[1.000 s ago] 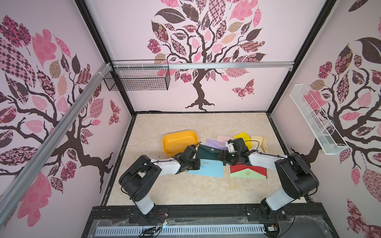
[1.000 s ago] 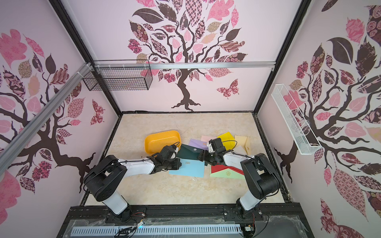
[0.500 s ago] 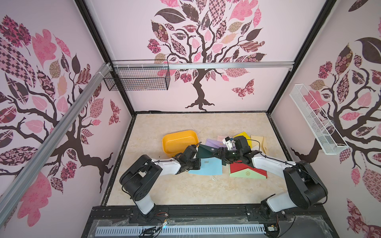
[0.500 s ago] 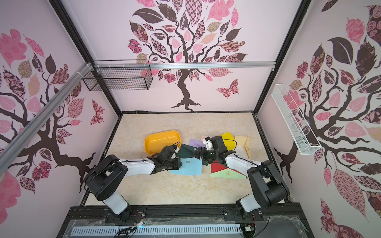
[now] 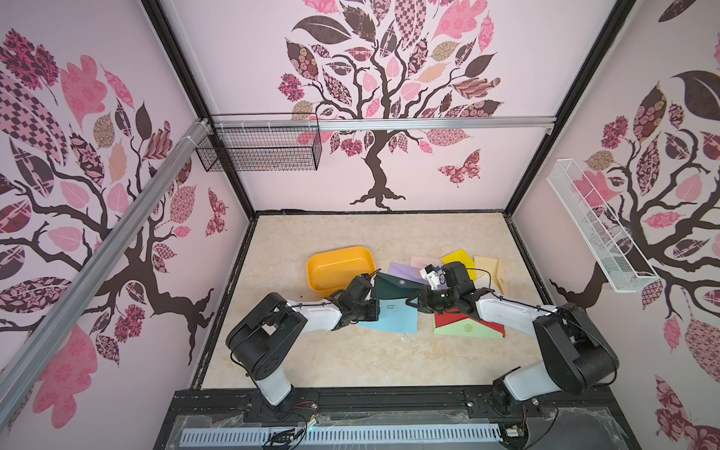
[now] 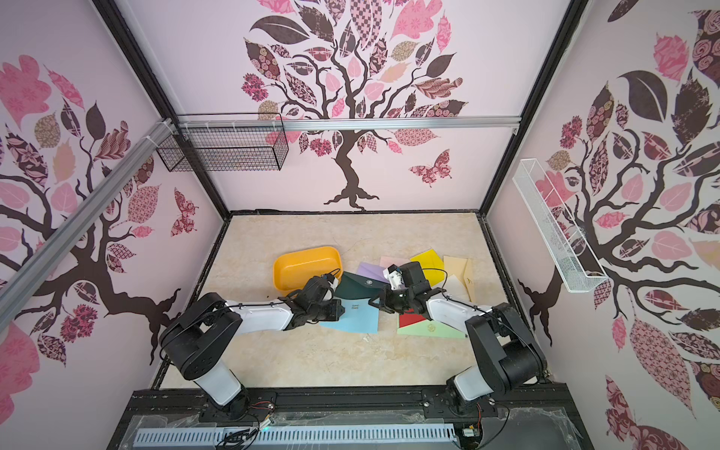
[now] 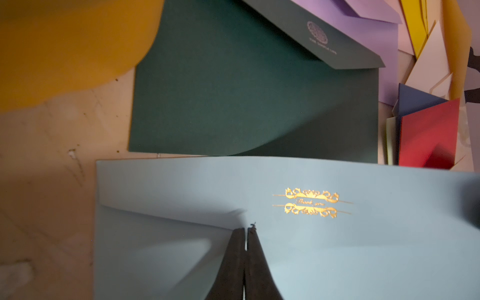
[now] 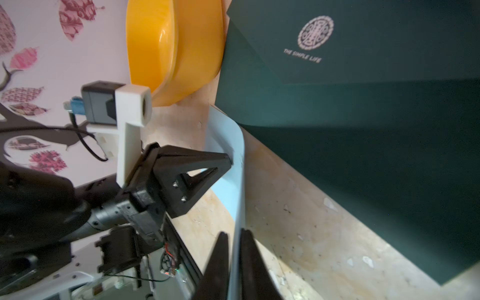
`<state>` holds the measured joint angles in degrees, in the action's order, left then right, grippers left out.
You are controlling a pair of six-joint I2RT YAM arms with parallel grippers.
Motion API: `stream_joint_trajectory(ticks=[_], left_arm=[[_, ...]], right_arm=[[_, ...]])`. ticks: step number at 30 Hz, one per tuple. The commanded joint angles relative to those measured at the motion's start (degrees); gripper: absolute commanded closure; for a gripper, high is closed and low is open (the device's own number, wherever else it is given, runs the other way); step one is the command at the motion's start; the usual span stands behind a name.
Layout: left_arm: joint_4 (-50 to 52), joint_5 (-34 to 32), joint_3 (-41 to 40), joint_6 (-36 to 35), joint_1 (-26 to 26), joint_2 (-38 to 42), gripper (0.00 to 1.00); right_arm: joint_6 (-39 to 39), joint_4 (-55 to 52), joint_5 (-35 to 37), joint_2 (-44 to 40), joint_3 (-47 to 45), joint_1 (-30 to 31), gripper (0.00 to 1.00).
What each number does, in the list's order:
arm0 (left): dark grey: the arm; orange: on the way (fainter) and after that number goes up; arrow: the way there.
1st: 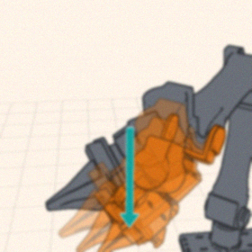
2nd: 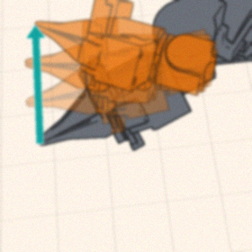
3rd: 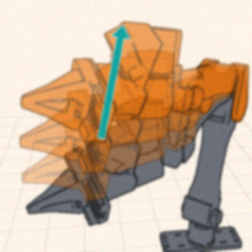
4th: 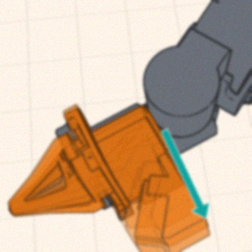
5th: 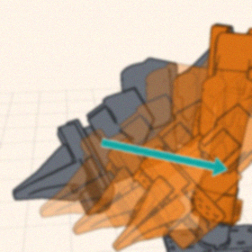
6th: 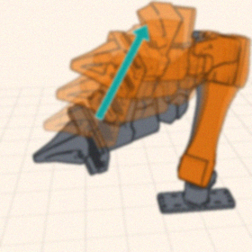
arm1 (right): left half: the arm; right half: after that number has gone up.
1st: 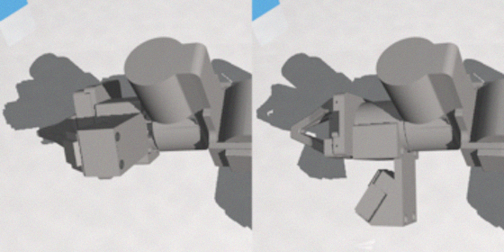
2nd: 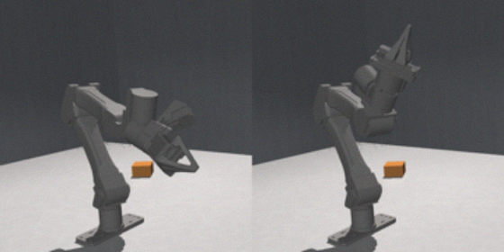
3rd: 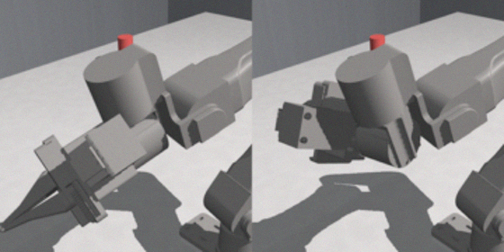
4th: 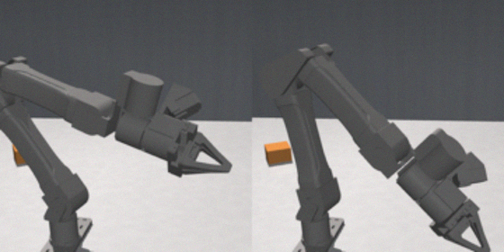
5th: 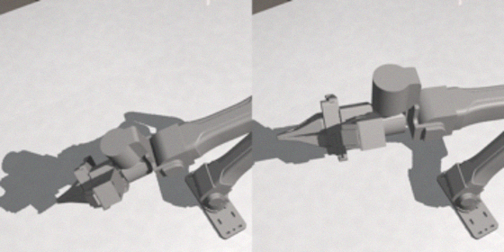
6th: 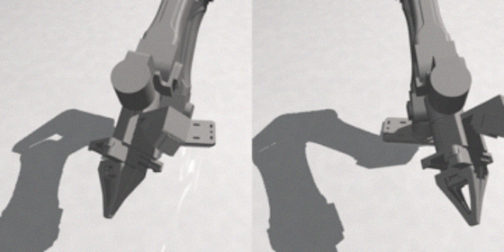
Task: Put the sealed envelopes into the storage box
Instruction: Pick up the envelope from the center of the board.
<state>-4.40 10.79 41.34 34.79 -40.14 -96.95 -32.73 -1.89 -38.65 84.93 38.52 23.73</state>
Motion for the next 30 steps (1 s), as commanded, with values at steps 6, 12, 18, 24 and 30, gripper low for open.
stream_joint_trajectory(ticks=[6, 12, 18, 24, 30], left_arm=[[19.3, -1.6, -0.1, -2.9, -0.6, 10.2, 0.8], [39.4, -4.9, 9.0, -12.5, -0.3, 30.3, 0.61], [55.7, -2.1, 24.5, -31.5, 0.0, 37.9, 0.38], [70.5, 9.4, 35.2, -51.8, 0.0, 32.1, 0.38], [75.9, 10.1, 41.1, -60.5, -2.3, 25.1, 0.37]], right_arm=[[13.4, -10.7, 4.0, -4.6, 4.6, 0.3, 1.0], [16.5, -10.3, 1.1, -12.0, 3.7, 0.2, 1.0], [26.0, -9.6, -8.3, -16.2, 6.5, 0.5, 1.0], [37.8, -7.5, -18.3, -23.2, 7.2, 1.6, 1.0], [49.0, -13.4, -18.9, -25.3, 8.5, 8.0, 1.0]])
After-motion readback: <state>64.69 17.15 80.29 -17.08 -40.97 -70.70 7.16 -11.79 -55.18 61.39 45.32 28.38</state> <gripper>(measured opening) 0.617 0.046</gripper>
